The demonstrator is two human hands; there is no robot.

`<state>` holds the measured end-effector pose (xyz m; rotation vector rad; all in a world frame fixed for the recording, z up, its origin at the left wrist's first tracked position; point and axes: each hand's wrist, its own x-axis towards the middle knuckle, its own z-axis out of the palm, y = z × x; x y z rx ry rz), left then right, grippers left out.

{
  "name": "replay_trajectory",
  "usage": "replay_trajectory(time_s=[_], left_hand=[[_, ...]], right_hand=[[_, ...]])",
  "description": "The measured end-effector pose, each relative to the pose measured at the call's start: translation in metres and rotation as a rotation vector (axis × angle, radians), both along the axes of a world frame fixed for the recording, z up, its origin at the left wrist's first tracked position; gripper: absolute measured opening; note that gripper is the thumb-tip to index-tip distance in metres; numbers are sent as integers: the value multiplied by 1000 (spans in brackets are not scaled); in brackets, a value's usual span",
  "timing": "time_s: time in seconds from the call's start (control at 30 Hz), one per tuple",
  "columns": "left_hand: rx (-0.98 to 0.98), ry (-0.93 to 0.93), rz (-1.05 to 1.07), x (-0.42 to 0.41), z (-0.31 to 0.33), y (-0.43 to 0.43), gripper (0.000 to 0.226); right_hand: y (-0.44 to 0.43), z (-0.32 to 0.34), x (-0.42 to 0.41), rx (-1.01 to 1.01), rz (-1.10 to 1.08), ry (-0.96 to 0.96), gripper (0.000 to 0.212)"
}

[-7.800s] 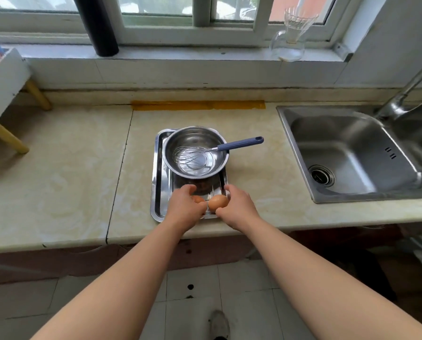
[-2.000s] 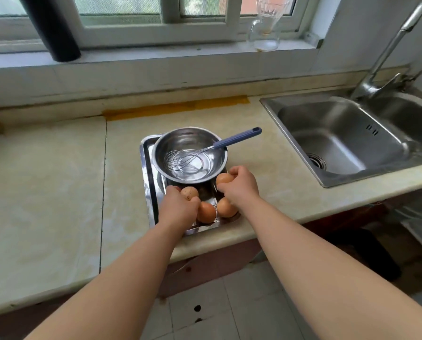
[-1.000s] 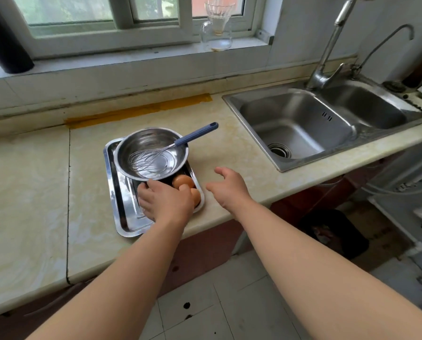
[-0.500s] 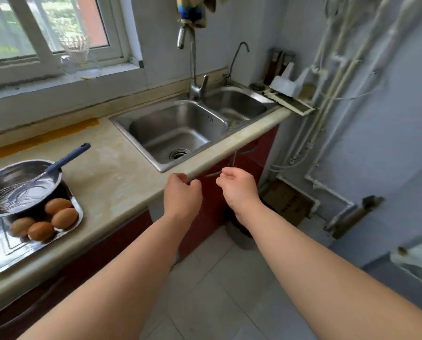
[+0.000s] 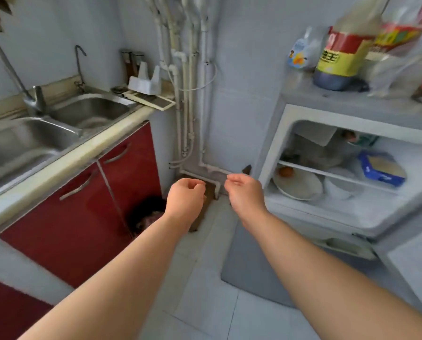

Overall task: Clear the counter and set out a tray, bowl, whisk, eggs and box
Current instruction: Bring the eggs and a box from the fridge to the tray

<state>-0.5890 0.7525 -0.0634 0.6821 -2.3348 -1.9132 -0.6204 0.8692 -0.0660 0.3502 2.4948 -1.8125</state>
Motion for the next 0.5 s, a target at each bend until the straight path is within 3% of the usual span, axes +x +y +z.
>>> replay_trajectory(time_s=[0.23,0.5], left_hand=[[-64,8,-241,-39,-26,126,21],[-216,8,-483,-97,-71,199,34]], right_hand=[[142,-21,-13,54,-187,-43,31],[230,-66,-50,98,-363,-81,34]])
